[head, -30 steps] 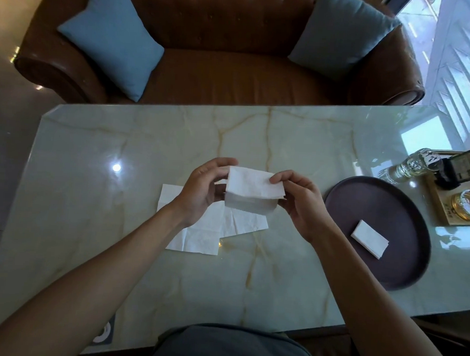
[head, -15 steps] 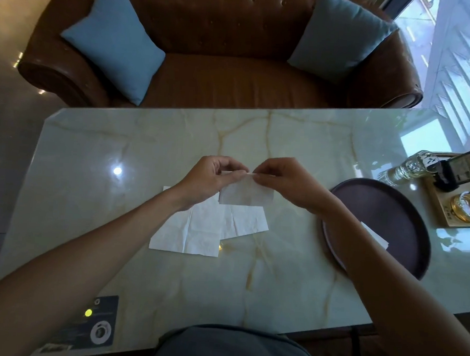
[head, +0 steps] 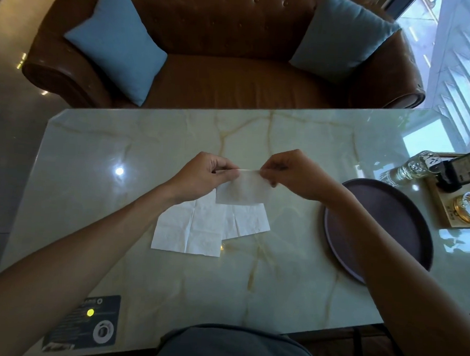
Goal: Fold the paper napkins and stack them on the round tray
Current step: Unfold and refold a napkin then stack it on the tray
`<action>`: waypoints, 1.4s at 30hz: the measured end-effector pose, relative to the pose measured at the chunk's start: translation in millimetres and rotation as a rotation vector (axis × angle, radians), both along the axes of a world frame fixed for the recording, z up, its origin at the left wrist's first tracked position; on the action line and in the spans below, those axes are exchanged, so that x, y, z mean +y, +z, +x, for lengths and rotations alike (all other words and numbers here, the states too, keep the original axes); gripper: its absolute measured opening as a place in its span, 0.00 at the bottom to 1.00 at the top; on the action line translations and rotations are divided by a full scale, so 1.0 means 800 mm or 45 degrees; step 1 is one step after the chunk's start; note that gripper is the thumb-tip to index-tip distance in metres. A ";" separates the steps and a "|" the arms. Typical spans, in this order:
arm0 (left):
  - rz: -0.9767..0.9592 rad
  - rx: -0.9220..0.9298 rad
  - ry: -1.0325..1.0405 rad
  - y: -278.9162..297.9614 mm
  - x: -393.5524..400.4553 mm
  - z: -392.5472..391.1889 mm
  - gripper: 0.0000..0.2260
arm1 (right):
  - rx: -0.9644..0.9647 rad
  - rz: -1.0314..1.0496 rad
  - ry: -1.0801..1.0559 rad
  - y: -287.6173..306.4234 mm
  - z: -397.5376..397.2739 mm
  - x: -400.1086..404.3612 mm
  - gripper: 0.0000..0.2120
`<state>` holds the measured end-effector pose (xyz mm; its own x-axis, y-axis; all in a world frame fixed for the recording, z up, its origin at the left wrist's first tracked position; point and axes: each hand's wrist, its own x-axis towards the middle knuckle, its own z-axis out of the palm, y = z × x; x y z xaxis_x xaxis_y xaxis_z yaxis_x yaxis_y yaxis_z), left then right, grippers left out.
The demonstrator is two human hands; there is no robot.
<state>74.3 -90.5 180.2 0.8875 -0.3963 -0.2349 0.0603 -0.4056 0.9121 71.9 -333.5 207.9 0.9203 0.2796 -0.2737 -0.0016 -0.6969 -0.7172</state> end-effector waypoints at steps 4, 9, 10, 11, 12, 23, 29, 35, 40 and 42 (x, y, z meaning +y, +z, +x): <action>-0.339 0.277 0.103 -0.003 0.012 -0.001 0.07 | 0.080 0.271 -0.321 -0.022 -0.010 -0.043 0.07; -0.719 0.586 0.308 -0.002 -0.002 -0.010 0.07 | 0.437 0.780 -0.336 -0.048 -0.047 -0.022 0.21; -0.774 0.633 0.343 -0.003 -0.004 -0.012 0.07 | 0.477 0.865 -0.328 -0.050 -0.051 -0.016 0.18; -0.814 0.674 0.373 -0.005 -0.005 -0.013 0.06 | 0.504 0.933 -0.337 -0.051 -0.054 -0.011 0.15; -0.843 0.706 0.394 -0.008 -0.006 -0.015 0.06 | 0.519 0.996 -0.351 -0.053 -0.056 -0.007 0.13; -0.712 0.908 0.122 -0.033 -0.006 -0.031 0.19 | 0.576 1.162 -0.452 -0.041 -0.057 0.001 0.07; -0.714 1.000 0.171 -0.036 -0.026 -0.041 0.17 | 0.553 1.179 -0.448 -0.045 -0.056 0.012 0.06; -0.667 1.030 0.107 -0.036 -0.042 -0.053 0.12 | 0.454 0.955 -0.493 -0.059 -0.056 0.020 0.04; -0.611 0.935 0.147 -0.048 -0.042 -0.053 0.14 | 0.386 0.834 -0.535 -0.063 -0.058 0.020 0.04; -0.600 0.892 0.163 -0.048 -0.041 -0.053 0.13 | 0.359 0.746 -0.535 -0.065 -0.058 0.019 0.08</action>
<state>32.0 -123.7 142.1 0.6434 -0.4973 -0.5820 0.6930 0.0554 0.7188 25.6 -318.2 156.1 0.8987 0.0937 -0.4284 -0.4191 -0.1042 -0.9020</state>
